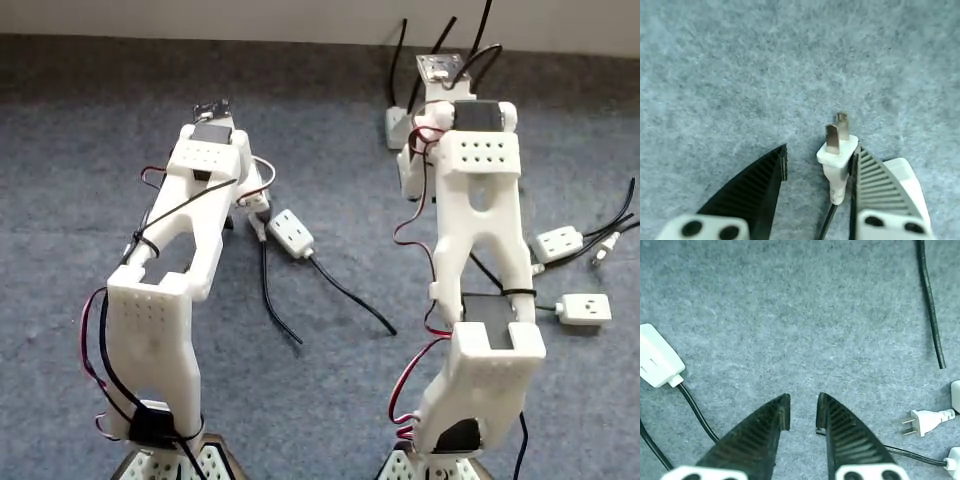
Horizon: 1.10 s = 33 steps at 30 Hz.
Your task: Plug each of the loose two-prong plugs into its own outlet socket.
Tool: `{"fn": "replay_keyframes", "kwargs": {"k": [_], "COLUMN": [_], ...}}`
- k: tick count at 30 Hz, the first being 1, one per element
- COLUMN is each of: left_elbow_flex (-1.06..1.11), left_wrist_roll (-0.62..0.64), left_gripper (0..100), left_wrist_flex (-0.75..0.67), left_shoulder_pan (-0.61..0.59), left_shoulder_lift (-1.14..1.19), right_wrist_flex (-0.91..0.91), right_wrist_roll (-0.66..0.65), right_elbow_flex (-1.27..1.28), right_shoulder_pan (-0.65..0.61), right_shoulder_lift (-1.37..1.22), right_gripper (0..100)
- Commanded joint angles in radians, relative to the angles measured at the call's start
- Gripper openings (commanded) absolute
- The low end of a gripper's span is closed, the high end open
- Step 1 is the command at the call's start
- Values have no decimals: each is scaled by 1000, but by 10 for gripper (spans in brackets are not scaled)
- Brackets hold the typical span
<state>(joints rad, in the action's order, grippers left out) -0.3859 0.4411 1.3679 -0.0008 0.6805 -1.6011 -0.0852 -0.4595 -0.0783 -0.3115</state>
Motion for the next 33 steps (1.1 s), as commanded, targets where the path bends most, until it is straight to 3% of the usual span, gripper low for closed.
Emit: {"fn": "replay_keyframes", "kwargs": {"k": [1, 7, 18, 24, 33], "left_elbow_flex": [-21, -27, -25, -24, -19], "left_wrist_roll": [0, 2, 46, 43, 46], "left_gripper": [199, 199, 197, 85, 78], "left_wrist_flex": [9, 72, 72, 68, 68], "left_shoulder_pan": [4, 99, 85, 88, 90], "left_shoulder_lift": [-5, -8, -4, -4, -2], "right_wrist_flex": [12, 12, 12, 12, 12], "right_wrist_roll": [-6, -6, -6, -6, -6], "right_elbow_flex": [-4, -4, -4, -4, -4], "right_shoulder_pan": [-7, -7, -7, -7, -7], "right_shoulder_lift": [54, 54, 54, 54, 54], "right_gripper": [99, 99, 99, 99, 99]}}
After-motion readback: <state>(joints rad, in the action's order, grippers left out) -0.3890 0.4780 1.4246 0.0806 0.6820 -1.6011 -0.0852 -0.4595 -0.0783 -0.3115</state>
